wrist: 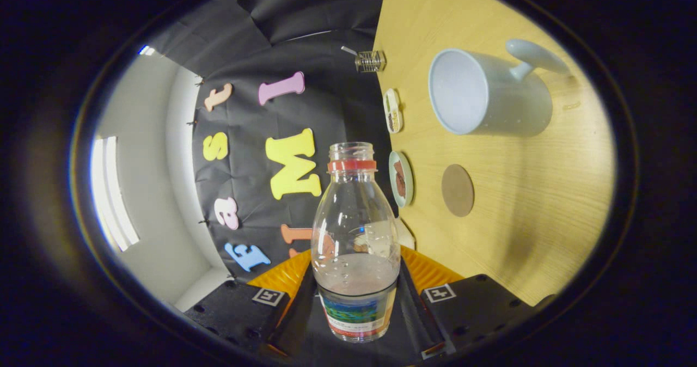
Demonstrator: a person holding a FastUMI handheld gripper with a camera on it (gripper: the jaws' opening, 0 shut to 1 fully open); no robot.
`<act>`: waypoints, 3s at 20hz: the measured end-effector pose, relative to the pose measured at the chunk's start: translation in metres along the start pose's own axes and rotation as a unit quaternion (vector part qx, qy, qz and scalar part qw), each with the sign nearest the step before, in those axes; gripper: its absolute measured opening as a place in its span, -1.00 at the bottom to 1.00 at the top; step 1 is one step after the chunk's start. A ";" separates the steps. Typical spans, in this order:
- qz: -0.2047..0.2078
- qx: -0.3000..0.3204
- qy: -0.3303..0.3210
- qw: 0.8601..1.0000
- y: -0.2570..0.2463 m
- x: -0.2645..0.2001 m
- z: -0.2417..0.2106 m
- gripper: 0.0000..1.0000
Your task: Take the bottle from table, then pour the juice into the cup, finally place the bottle on the coaster
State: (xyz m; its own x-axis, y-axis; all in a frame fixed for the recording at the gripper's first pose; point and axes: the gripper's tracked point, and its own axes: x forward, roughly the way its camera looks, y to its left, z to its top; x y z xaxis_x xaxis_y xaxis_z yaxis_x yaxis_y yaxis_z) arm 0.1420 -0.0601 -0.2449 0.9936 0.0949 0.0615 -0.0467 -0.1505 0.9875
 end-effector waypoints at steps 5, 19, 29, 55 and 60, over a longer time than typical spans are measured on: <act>0.018 0.035 -0.018 0.999 0.008 -0.004 0.011 0.56; 0.026 0.072 -0.024 0.997 0.008 -0.007 0.017 0.56; 0.034 0.131 -0.030 0.990 0.009 -0.007 0.026 0.56; 0.042 0.295 -0.065 0.952 0.018 -0.009 0.046 0.56; 0.039 0.300 -0.063 0.951 0.019 -0.007 0.045 0.56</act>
State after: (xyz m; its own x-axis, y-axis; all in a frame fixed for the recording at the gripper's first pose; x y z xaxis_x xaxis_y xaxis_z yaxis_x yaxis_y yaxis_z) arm 0.1386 -0.1084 -0.2330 0.9957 -0.0528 0.0759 -0.0913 -0.6896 0.7184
